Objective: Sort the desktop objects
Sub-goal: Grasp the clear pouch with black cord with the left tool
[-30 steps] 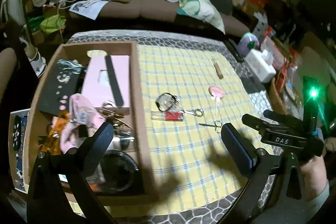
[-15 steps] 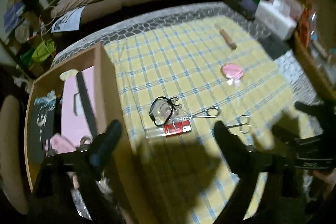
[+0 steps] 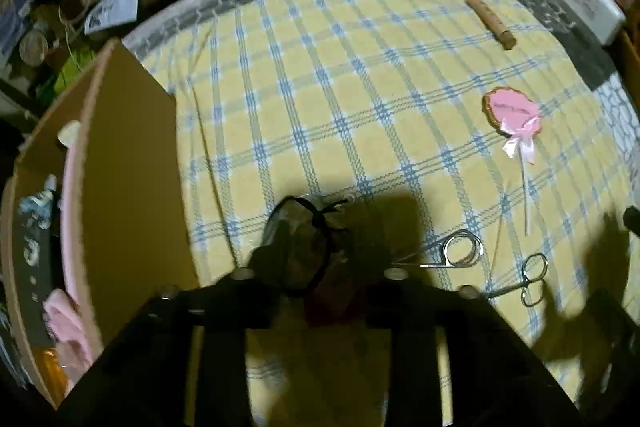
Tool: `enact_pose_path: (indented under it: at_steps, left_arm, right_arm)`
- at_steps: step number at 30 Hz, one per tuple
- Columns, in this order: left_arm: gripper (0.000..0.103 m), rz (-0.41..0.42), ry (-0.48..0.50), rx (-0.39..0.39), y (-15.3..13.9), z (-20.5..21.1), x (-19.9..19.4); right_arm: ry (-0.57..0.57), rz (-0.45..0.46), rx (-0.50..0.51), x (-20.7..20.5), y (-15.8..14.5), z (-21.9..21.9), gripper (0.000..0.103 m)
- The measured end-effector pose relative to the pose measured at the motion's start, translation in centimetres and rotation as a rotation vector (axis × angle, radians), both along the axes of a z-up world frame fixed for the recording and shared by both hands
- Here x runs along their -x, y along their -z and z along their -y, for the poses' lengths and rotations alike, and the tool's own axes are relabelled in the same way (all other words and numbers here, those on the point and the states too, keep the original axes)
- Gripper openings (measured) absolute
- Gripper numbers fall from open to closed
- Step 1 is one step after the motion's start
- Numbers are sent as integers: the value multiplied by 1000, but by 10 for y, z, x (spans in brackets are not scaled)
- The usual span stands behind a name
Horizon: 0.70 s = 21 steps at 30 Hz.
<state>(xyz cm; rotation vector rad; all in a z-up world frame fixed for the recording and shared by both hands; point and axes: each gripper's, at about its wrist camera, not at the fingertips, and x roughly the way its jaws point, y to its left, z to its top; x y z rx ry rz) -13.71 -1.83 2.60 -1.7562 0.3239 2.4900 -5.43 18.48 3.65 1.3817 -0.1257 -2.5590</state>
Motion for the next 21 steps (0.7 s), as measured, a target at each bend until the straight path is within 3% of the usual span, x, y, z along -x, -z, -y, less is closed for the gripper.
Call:
enact_pose_path:
  at_steps: [2, 4, 6, 11, 18, 21]
  left_arm:
    - [7, -8, -11, -44, -1, 3, -1]
    - [7, -22, -16, -86, -7, 6, -4]
    - [7, -33, -32, -177, -18, 14, -8]
    - [7, -86, -22, -357, -68, 29, -29]
    - [7, -128, -10, -561, -134, 56, -57]
    - [7, -148, -12, -609, -151, 69, -68]
  right_arm:
    - [-10, 0, 3, 0, 0, 4, 103]
    - [-18, 0, 6, -1, 0, 7, 103]
    - [-26, 0, 11, -2, -1, 10, 103]
    - [-42, -10, 31, -6, -7, 17, 103]
    - [-67, -29, 57, -12, -18, 29, 103]
    - [-83, -36, 64, -15, -21, 37, 103]
